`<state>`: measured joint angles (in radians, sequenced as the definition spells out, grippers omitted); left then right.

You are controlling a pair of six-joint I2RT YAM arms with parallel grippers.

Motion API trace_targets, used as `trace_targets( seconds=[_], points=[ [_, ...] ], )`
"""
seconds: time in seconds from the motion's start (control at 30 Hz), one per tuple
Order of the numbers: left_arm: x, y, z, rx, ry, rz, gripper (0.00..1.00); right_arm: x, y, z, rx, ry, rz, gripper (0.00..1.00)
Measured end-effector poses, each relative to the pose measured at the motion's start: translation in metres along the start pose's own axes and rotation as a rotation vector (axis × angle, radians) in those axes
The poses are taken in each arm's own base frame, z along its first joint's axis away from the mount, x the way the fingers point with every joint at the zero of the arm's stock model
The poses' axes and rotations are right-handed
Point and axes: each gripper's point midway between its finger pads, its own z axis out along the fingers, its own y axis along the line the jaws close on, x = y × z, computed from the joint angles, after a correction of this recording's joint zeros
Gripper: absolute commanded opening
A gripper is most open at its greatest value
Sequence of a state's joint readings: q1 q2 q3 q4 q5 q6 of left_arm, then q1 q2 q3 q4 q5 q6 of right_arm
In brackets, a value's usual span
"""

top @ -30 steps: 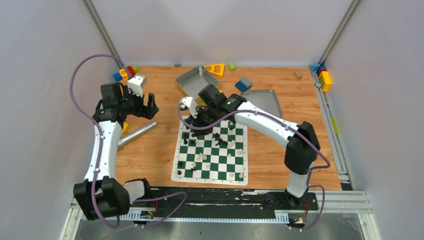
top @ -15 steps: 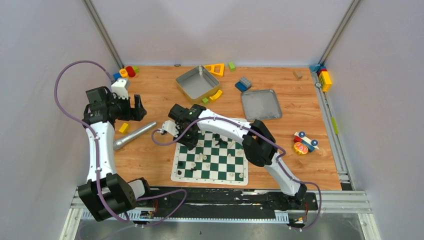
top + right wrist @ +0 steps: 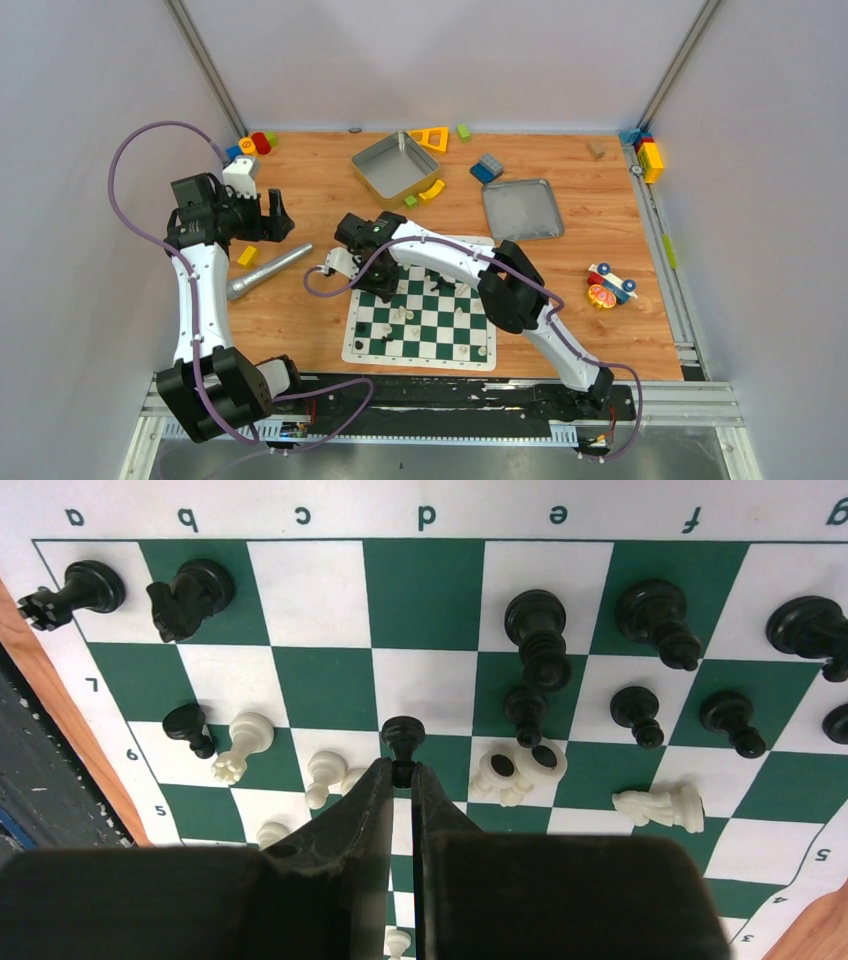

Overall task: Set up the chess pieces on the board
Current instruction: Place the chess piece on the chessboard.

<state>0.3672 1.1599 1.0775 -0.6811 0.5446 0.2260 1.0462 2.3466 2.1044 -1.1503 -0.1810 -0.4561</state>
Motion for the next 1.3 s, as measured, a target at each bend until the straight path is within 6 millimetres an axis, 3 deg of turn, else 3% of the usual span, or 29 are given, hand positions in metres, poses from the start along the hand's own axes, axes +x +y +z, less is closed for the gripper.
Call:
trace_targets(
  seconds=[0.83,1.17,1.3],
  points=[
    [0.001,0.0,0.0,0.0,0.002,-0.001,0.97,-0.003,-0.004,0.014,0.028,0.033,-0.04,0.06],
    [0.001,0.0,0.0,0.0,0.002,-0.001,0.97,-0.004,-0.003,0.015,0.039,0.04,-0.049,0.3],
    [0.001,0.001,0.0,-0.001,0.002,0.001,0.96,-0.006,-0.004,0.016,0.042,0.037,-0.049,0.35]
  ],
)
